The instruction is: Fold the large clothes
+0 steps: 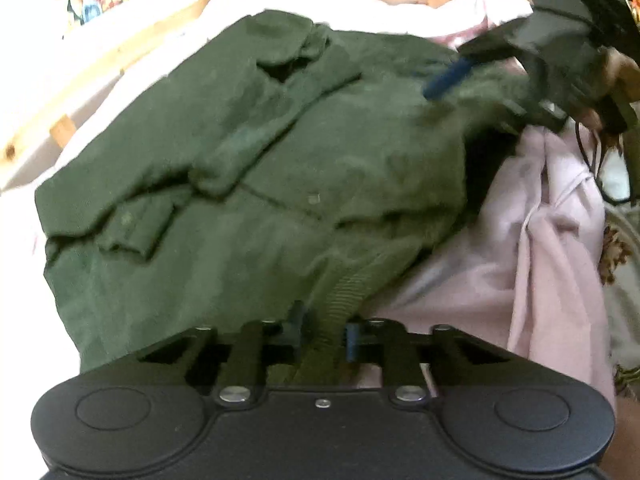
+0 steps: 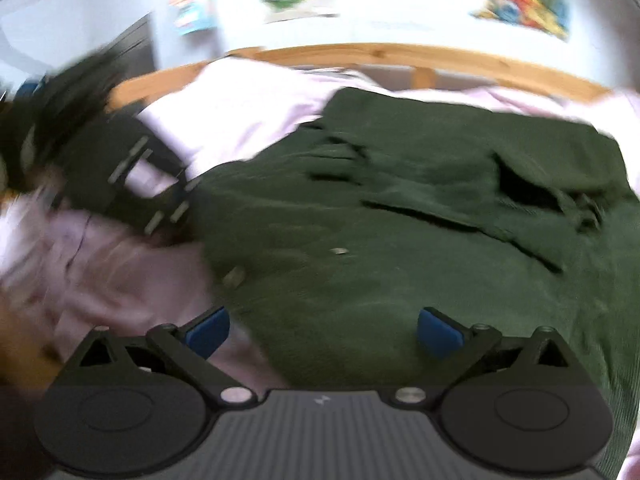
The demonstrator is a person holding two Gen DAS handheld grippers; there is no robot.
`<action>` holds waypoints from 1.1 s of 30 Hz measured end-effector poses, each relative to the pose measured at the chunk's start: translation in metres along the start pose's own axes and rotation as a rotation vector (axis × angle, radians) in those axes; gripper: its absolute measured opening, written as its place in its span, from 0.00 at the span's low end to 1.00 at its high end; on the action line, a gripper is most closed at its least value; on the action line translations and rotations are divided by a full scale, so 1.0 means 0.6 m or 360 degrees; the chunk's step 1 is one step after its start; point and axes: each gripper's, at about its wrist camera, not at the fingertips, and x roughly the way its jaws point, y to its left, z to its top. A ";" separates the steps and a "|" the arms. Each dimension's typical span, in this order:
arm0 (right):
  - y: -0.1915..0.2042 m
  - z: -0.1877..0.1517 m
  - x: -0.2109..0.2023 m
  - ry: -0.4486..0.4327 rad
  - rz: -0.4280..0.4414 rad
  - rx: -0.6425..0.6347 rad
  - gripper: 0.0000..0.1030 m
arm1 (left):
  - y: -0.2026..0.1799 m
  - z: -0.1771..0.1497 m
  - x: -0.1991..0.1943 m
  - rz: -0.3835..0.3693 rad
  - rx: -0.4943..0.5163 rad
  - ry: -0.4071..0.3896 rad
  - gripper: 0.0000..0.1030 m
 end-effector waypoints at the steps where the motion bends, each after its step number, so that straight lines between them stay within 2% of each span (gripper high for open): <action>1: 0.012 0.002 0.002 0.0006 -0.0018 -0.0045 0.99 | 0.006 0.006 -0.004 -0.0004 -0.0024 -0.0015 0.13; 3: 0.031 0.007 0.015 0.0024 -0.0109 -0.0116 0.99 | 0.027 0.022 -0.014 -0.0011 -0.0118 -0.0060 0.12; 5: 0.036 0.013 0.032 0.0056 -0.0207 -0.0123 0.94 | 0.053 0.043 -0.020 -0.0013 -0.0231 -0.0098 0.10; 7: 0.028 0.014 0.045 0.0102 -0.0321 -0.0085 0.75 | 0.080 0.067 -0.024 -0.0009 -0.0340 -0.0143 0.10; 8: 0.023 0.013 0.045 0.0107 -0.0404 -0.0082 0.69 | 0.091 0.077 -0.026 -0.0005 -0.0384 -0.0162 0.10; 10: 0.015 0.006 0.037 0.0133 -0.0587 -0.0128 0.51 | 0.108 0.095 -0.029 0.0009 -0.0444 -0.0199 0.10; 13: -0.004 -0.012 0.020 0.0221 -0.0868 -0.0199 0.35 | 0.121 0.105 -0.027 0.0029 -0.0468 -0.0217 0.10; 14: -0.013 -0.018 0.014 0.0247 -0.0925 -0.0209 0.32 | 0.121 0.102 -0.026 0.0034 -0.0471 -0.0214 0.10; 15: -0.023 -0.022 0.006 0.0267 -0.0982 -0.0184 0.25 | 0.120 0.096 -0.025 0.0038 -0.0473 -0.0207 0.10; 16: -0.034 -0.022 -0.007 0.0241 -0.1006 -0.0103 0.19 | 0.116 0.089 -0.024 0.0048 -0.0472 -0.0193 0.12; 18: -0.046 -0.019 -0.029 0.0176 -0.0996 -0.0014 0.18 | 0.110 0.069 -0.022 0.0088 -0.0487 -0.0173 0.19; 19: -0.047 -0.018 -0.032 0.0165 -0.1008 -0.0004 0.17 | 0.104 0.054 -0.020 0.0117 -0.0511 -0.0160 0.28; 21: -0.048 -0.016 -0.034 0.0153 -0.0995 0.0016 0.17 | 0.088 0.020 -0.014 0.0181 -0.0538 -0.0111 0.33; 22: -0.048 -0.016 -0.035 0.0150 -0.0994 0.0022 0.17 | 0.083 0.004 -0.012 0.0196 -0.0549 -0.0085 0.41; 28: -0.054 -0.019 -0.045 0.0140 -0.0989 0.0055 0.17 | 0.071 -0.090 -0.018 0.0391 -0.0722 -0.0002 0.43; 31: -0.063 -0.019 -0.041 0.0160 -0.0991 0.0064 0.24 | 0.072 -0.110 -0.030 0.0465 -0.0714 -0.0024 0.43; 33: -0.066 -0.020 -0.038 0.0176 -0.0994 0.0062 0.26 | 0.071 -0.111 -0.033 0.0504 -0.0666 -0.0014 0.44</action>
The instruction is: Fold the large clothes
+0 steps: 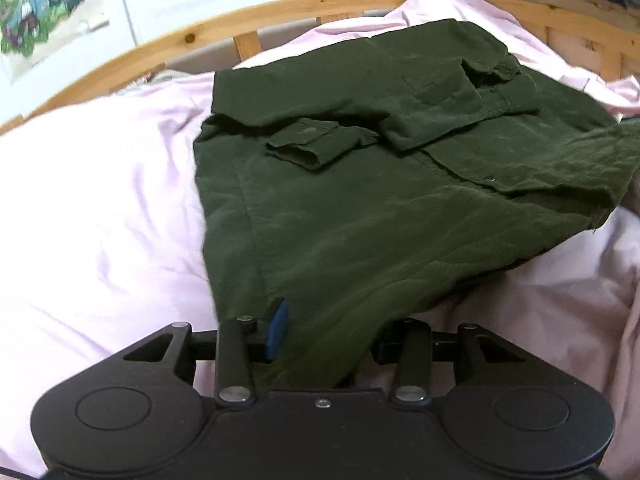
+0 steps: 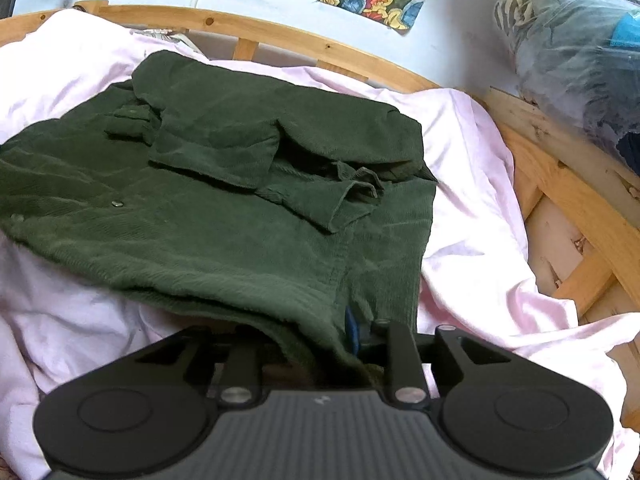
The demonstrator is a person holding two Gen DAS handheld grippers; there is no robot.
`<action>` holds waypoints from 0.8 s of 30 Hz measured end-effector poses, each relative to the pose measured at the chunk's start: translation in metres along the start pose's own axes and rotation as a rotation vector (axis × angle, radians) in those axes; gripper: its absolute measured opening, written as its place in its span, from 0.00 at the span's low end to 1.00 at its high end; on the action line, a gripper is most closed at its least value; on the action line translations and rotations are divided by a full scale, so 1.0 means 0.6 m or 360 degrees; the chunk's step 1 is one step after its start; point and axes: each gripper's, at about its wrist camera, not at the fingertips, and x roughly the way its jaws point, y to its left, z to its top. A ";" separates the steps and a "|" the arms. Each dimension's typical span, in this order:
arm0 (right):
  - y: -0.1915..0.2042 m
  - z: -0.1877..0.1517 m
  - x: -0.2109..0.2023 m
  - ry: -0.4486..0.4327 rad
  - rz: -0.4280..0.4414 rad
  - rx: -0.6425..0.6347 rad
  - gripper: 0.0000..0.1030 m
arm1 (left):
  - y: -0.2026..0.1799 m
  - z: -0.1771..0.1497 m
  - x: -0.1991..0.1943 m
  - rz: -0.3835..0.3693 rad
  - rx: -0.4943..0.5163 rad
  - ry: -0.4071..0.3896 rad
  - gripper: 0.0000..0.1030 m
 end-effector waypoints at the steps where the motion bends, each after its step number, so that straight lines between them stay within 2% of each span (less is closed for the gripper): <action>1: 0.001 -0.001 0.000 0.0005 -0.0008 0.0000 0.25 | 0.001 0.001 0.000 0.0010 0.0021 0.0003 0.46; 2: 0.003 -0.001 0.001 0.0000 -0.0005 0.0002 0.21 | 0.004 0.003 0.001 0.0013 0.0024 0.0004 0.46; 3: 0.006 -0.001 0.002 -0.0006 -0.0002 -0.0002 0.13 | 0.004 0.007 0.003 0.0008 0.0017 0.0011 0.44; 4: 0.012 0.000 0.000 -0.0024 -0.0023 -0.0029 0.12 | 0.003 0.009 0.004 0.0009 0.0002 0.0020 0.33; 5: 0.014 0.001 -0.005 -0.0046 -0.0037 -0.0042 0.11 | 0.000 0.012 0.003 -0.0015 -0.0017 0.0011 0.17; 8: 0.010 0.005 -0.033 -0.0101 -0.0042 -0.0006 0.07 | -0.016 0.016 -0.009 0.0033 -0.0065 -0.0078 0.08; 13: 0.004 0.019 -0.123 -0.0169 -0.0009 -0.0005 0.06 | -0.002 0.008 -0.068 0.0017 -0.0224 -0.0248 0.06; 18: -0.014 0.046 -0.195 -0.0245 0.0072 -0.0001 0.06 | 0.042 0.035 -0.153 -0.0091 -0.0315 -0.0249 0.06; 21: -0.037 0.082 -0.172 -0.0267 0.0108 0.0009 0.06 | 0.066 0.070 -0.184 -0.0140 -0.0332 -0.0222 0.06; 24: -0.055 0.132 -0.110 -0.0275 0.0099 0.0005 0.07 | 0.077 0.125 -0.171 -0.0149 -0.0270 -0.0164 0.06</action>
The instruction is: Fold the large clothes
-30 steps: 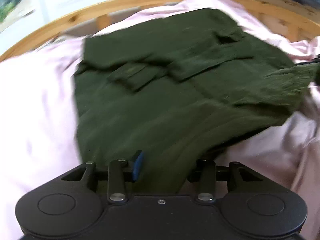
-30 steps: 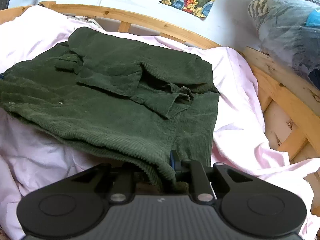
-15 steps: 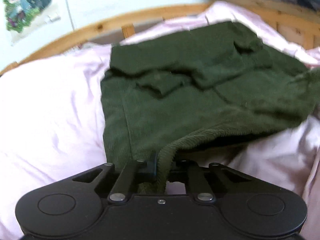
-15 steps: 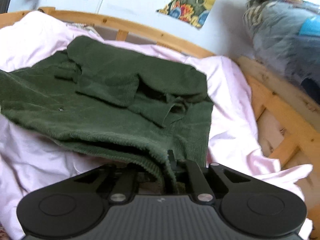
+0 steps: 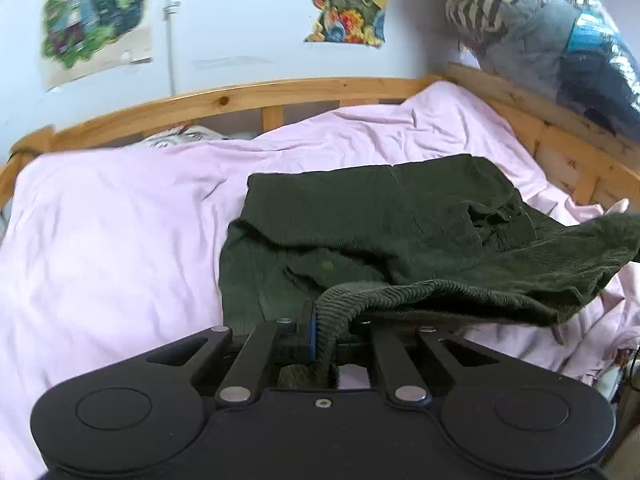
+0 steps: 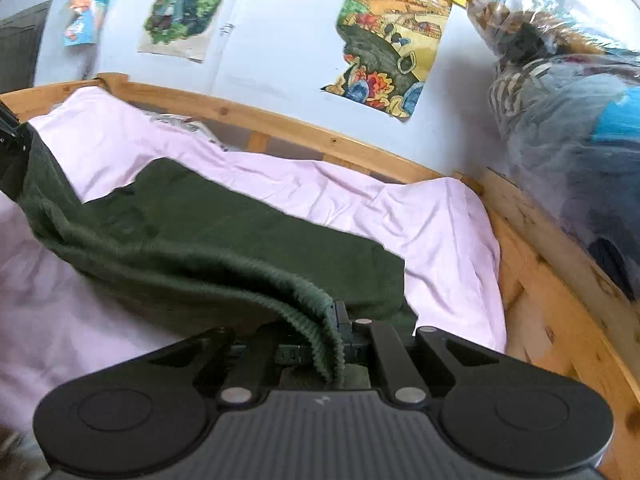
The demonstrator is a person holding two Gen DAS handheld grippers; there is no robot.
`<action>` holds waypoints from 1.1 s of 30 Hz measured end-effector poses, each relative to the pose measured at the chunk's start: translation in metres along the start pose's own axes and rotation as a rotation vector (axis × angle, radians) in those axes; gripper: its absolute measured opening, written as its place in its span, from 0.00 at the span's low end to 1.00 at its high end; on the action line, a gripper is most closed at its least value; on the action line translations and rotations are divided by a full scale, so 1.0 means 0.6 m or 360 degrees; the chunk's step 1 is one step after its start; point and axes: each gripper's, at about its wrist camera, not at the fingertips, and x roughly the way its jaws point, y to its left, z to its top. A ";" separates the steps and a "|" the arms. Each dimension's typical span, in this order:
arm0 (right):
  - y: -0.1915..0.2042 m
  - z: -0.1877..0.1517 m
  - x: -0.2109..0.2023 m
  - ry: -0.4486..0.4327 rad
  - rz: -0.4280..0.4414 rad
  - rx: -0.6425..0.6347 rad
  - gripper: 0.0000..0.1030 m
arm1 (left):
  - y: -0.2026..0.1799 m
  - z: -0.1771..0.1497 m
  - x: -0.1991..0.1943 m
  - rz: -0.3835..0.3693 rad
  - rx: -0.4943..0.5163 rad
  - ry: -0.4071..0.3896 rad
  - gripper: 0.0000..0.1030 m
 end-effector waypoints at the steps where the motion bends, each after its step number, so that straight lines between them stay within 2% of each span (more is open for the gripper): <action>1: -0.012 0.013 0.031 0.0012 0.0006 0.0027 0.07 | -0.001 0.022 0.017 0.0018 0.0051 0.0015 0.06; 3: -0.032 0.030 0.093 0.0038 -0.0011 0.0044 0.07 | 0.005 0.066 0.062 0.0054 0.0111 0.0041 0.06; 7: -0.068 0.050 0.222 0.0150 -0.0028 0.0073 0.08 | 0.042 0.156 0.183 0.0051 0.0099 0.0123 0.07; 11: -0.094 0.036 0.328 0.0263 -0.0016 0.0164 0.12 | 0.082 0.210 0.329 0.0027 0.0039 0.0239 0.08; 13: -0.104 0.023 0.349 0.0259 0.0000 0.0267 0.29 | 0.100 0.216 0.385 -0.0005 -0.0024 0.0315 0.10; 14: -0.106 0.015 0.350 0.0240 0.0016 0.0321 0.33 | 0.110 0.214 0.409 -0.0024 -0.0071 0.0353 0.14; 15: -0.109 0.009 0.347 0.0215 0.0051 0.0356 0.46 | 0.119 0.210 0.423 -0.0054 -0.0126 0.0376 0.16; 16: -0.113 0.001 0.342 0.0184 0.0091 0.0412 0.63 | 0.129 0.208 0.433 -0.0094 -0.0178 0.0377 0.23; 18: -0.119 -0.010 0.326 0.0095 0.0165 0.0499 0.80 | 0.152 0.205 0.431 -0.0160 -0.0276 0.0318 0.43; 19: -0.120 -0.015 0.316 0.0043 0.0203 0.0524 0.88 | 0.162 0.205 0.422 -0.0186 -0.0323 0.0268 0.62; 20: -0.122 -0.016 0.310 0.0004 0.0219 0.0535 0.91 | 0.175 0.205 0.409 -0.0207 -0.0377 0.0208 0.79; 22: -0.115 -0.027 0.288 -0.0070 0.0171 0.0546 0.99 | 0.199 0.206 0.373 -0.0196 -0.0487 0.0061 0.92; 24: -0.108 -0.039 0.280 -0.0104 0.0082 0.0556 0.99 | 0.222 0.202 0.341 -0.0196 -0.0568 -0.0044 0.94; 26: -0.109 -0.054 0.286 -0.0097 0.0000 0.0584 0.99 | 0.234 0.191 0.316 -0.0179 -0.0577 -0.0101 0.97; 27: -0.110 -0.061 0.291 -0.0093 -0.0039 0.0594 0.98 | 0.233 0.180 0.307 -0.0148 -0.0551 -0.0112 0.98; 29: -0.114 -0.071 0.295 -0.0114 -0.0105 0.0635 0.90 | 0.225 0.156 0.302 -0.0092 -0.0495 -0.0080 0.98; 31: -0.128 -0.076 0.303 -0.0147 -0.0140 0.0742 0.71 | 0.213 0.126 0.313 -0.0056 -0.0465 -0.0013 0.97; 32: -0.134 -0.079 0.307 -0.0160 -0.0151 0.0794 0.66 | 0.209 0.113 0.320 -0.0025 -0.0461 0.0004 0.92; 33: -0.141 -0.083 0.311 -0.0171 -0.0170 0.0863 0.53 | 0.205 0.102 0.329 0.0021 -0.0470 0.0021 0.89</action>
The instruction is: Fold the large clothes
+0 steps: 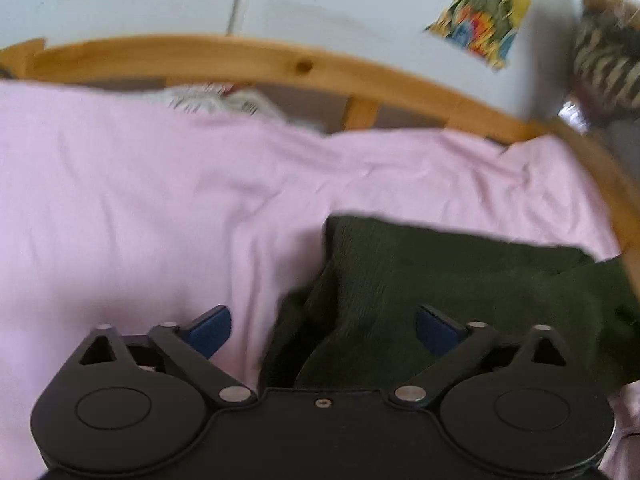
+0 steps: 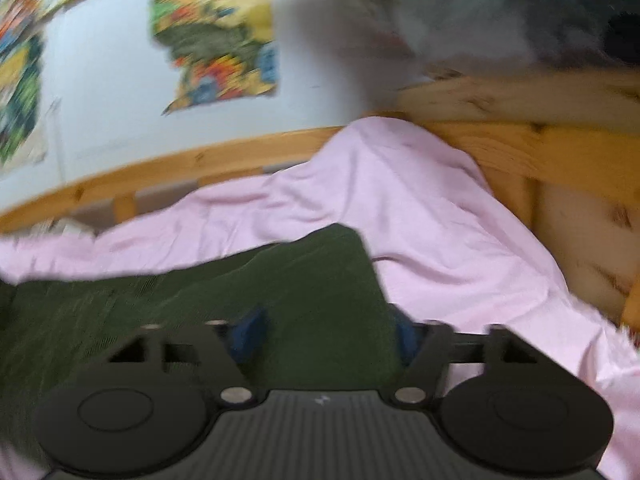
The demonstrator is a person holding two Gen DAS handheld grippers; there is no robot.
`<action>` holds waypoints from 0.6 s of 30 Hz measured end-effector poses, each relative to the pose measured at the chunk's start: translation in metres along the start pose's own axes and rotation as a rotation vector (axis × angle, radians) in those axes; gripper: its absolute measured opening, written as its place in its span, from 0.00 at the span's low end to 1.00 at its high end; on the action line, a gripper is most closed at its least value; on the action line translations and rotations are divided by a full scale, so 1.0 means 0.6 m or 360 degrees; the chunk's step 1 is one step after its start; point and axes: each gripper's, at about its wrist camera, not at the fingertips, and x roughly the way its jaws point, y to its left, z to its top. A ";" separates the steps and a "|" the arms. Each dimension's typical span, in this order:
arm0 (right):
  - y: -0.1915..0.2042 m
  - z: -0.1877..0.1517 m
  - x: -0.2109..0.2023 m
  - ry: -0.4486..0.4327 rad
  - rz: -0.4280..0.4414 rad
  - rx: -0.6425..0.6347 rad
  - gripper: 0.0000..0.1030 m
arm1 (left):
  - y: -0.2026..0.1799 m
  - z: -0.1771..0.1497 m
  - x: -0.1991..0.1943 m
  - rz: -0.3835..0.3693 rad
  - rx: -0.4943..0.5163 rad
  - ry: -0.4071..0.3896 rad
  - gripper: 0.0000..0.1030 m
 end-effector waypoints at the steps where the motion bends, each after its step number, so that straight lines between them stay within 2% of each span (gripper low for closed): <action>1: -0.006 -0.003 0.000 -0.0012 -0.0022 0.0044 0.35 | 0.001 -0.008 0.011 0.0038 -0.0022 0.0015 0.80; 2: -0.013 -0.006 0.001 -0.0017 -0.0029 0.0084 0.26 | 0.001 -0.015 0.022 0.0077 -0.0059 0.0044 0.63; 3: -0.019 -0.010 0.002 -0.0015 -0.0024 0.0132 0.16 | 0.002 -0.017 0.037 0.0081 -0.0109 0.0085 0.51; 4: -0.027 -0.011 0.001 -0.0012 -0.0006 0.0169 0.11 | 0.010 -0.021 0.042 0.0045 -0.0141 0.0104 0.23; 5: -0.032 -0.012 -0.001 -0.0006 0.0013 0.0188 0.08 | 0.011 -0.022 0.050 -0.0007 -0.0169 0.0113 0.09; 9: -0.047 -0.008 -0.019 -0.0001 -0.0019 0.0194 0.06 | -0.020 -0.028 0.045 0.0109 -0.0076 -0.0045 0.04; 12: -0.062 -0.020 -0.007 0.0024 -0.0049 0.0212 0.06 | -0.037 -0.039 0.037 0.0186 -0.0176 -0.0125 0.04; 15: -0.067 -0.045 0.014 0.0055 -0.0038 0.0248 0.05 | -0.046 -0.047 0.063 0.0297 -0.0105 -0.0086 0.04; 18: -0.056 -0.053 0.028 0.0057 -0.0062 0.0159 0.05 | -0.041 -0.046 0.086 0.0330 -0.0106 -0.0021 0.04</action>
